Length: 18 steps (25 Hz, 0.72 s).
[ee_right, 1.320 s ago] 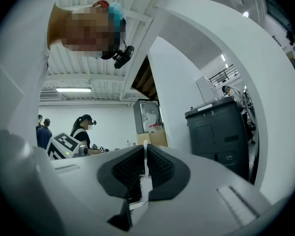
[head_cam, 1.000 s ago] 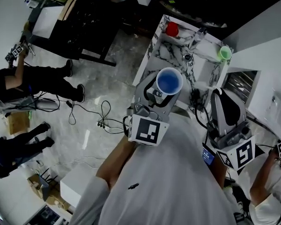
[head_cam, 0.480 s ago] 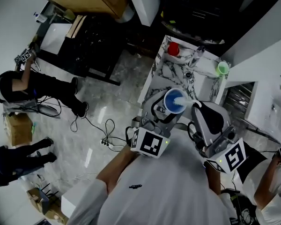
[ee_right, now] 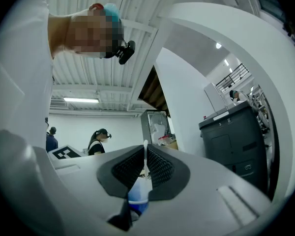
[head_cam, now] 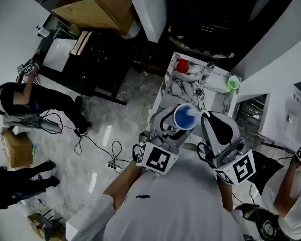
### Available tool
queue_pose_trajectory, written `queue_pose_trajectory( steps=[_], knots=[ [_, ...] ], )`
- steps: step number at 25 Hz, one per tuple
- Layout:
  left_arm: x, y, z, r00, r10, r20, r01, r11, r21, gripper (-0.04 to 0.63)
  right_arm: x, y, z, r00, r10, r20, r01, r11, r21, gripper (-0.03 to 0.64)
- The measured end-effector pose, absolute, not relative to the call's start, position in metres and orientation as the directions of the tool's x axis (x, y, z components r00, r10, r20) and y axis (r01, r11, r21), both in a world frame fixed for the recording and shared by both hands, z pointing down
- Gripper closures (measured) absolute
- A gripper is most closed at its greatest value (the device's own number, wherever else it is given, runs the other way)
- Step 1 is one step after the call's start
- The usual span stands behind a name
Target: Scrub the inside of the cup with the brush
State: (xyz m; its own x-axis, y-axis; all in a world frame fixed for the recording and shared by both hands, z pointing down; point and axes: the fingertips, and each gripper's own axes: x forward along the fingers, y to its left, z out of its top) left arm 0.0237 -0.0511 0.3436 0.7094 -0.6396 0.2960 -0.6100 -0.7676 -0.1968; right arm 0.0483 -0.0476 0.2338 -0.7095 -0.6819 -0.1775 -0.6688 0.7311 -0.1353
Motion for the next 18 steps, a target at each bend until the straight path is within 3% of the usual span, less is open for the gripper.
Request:
queue_pose_trajectory(
  steps=[7,18],
  knots=[
    [0.023,-0.059,0.333,0.718,-0.637,0.280,-0.596,-0.771,-0.223,0.310,0.052,-0.031,0.234,-0.712,-0.690,-0.134,-0.678,0.724,-0.123,0.594],
    [0.028,-0.062,0.325,0.735,-0.630,0.251,-0.591,-0.777,-0.219,0.310,0.022,-0.024,0.227,-0.782,-0.600,-0.168,-0.589,0.800,-0.115,0.594]
  ],
)
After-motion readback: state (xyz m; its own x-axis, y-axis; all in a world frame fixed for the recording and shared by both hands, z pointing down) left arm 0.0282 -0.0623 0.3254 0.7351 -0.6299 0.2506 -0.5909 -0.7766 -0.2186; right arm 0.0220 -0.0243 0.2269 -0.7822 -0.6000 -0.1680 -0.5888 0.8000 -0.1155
